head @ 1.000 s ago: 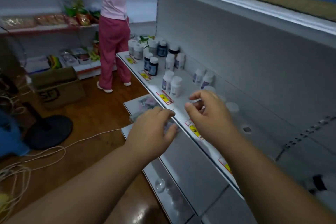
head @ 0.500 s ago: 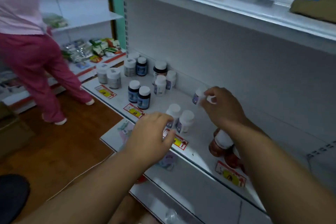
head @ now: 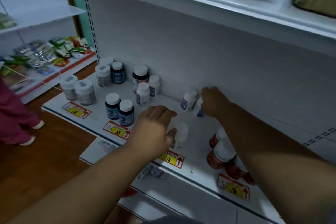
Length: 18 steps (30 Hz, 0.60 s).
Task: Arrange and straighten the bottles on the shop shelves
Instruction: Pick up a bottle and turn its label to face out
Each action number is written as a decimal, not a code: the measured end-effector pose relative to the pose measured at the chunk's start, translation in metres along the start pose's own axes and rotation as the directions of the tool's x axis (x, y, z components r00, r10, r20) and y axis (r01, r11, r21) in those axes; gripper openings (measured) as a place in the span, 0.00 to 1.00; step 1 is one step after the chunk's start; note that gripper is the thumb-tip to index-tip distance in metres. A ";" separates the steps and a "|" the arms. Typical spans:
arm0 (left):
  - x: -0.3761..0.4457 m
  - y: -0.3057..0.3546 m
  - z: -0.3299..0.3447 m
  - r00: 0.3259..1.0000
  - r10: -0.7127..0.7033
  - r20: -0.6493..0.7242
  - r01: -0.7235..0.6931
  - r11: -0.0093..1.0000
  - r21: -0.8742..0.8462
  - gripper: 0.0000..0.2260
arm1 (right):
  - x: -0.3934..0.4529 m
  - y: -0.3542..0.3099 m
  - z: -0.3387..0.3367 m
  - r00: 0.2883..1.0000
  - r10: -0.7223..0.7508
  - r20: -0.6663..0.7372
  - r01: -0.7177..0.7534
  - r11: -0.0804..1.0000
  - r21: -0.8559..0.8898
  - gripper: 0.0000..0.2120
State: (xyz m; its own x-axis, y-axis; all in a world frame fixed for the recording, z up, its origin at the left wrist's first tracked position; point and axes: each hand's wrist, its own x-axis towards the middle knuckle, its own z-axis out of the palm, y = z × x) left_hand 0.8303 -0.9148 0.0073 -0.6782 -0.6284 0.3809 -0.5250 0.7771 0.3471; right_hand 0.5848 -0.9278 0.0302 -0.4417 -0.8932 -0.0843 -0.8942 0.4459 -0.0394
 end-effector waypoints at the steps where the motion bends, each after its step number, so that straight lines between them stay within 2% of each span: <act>1: 0.002 -0.002 0.003 1.000 0.019 -0.013 -0.019 1.000 0.003 0.20 | 0.001 -0.002 0.000 1.000 0.021 0.016 -0.021 1.000 -0.012 0.21; 6: 0.011 -0.014 0.012 0.984 0.167 0.058 -0.169 0.985 0.042 0.28 | 0.004 -0.009 0.002 1.000 0.015 -0.005 -0.015 1.000 0.021 0.18; 10: 0.032 -0.028 0.020 0.921 0.263 0.289 -0.292 0.954 0.062 0.33 | -0.008 -0.016 -0.004 0.999 0.049 -0.002 -0.049 0.993 0.112 0.15; 15: 0.048 -0.026 0.033 0.788 0.362 0.498 -0.402 0.915 -0.030 0.31 | -0.060 -0.028 -0.013 0.977 0.139 -0.160 -0.095 0.962 0.257 0.15; 18: 0.050 -0.024 0.039 0.768 0.410 0.492 -0.457 0.889 -0.027 0.27 | -0.094 -0.036 -0.016 0.957 0.222 -0.189 -0.168 0.950 0.264 0.14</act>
State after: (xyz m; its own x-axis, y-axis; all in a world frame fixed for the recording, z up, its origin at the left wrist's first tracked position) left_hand 0.7889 -0.9631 -0.0156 -0.9891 -0.1466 0.0128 -0.1428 0.9771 0.1577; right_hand 0.6576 -0.8607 0.0552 -0.6347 -0.7664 0.0984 -0.7558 0.5892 -0.2858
